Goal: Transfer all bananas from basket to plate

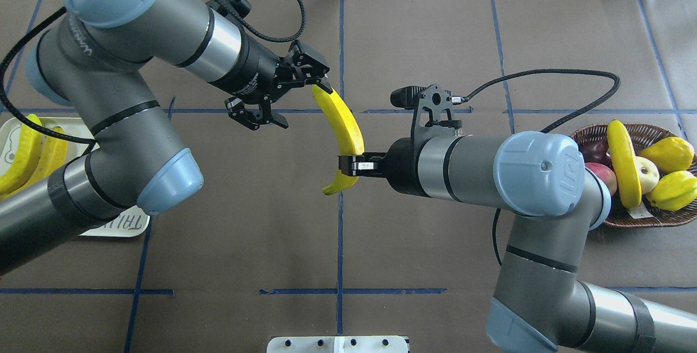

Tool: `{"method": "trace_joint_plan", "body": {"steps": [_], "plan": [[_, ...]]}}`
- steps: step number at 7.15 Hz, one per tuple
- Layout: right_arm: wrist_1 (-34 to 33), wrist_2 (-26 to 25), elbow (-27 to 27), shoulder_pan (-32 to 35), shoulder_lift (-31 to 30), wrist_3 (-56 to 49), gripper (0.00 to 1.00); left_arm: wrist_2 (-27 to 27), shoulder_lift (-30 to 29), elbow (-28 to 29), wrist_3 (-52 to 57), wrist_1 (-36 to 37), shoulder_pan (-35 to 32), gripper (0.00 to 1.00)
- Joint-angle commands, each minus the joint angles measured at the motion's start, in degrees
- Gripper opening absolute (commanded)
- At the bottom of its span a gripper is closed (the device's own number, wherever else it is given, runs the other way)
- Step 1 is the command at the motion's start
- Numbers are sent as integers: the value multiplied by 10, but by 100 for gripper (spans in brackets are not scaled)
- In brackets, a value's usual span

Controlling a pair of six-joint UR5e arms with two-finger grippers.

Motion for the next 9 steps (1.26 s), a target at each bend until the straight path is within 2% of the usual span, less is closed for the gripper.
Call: {"method": "trace_joint_plan", "body": {"steps": [1, 3, 5, 6, 7, 8, 9], "plan": [[0, 0, 0, -3, 0, 1, 0, 22, -25, 47, -17, -43, 15, 99], [1, 0, 5, -3, -1, 1, 0, 23, -28, 61, -17, -57, 24, 98], [1, 1, 4, -3, -1, 1, 0, 53, -33, 60, -17, -57, 47, 94], [1, 1, 5, -3, -1, 1, 0, 54, -32, 56, -17, -58, 48, 41], [1, 1, 5, -3, -1, 0, 0, 54, -28, 54, -15, -58, 48, 4], [2, 2, 6, -2, -1, 1, 10, 54, -27, 53, -12, -58, 48, 0], [1, 3, 12, -4, -2, 1, 79, 54, -27, 53, -13, -58, 48, 0]]}}
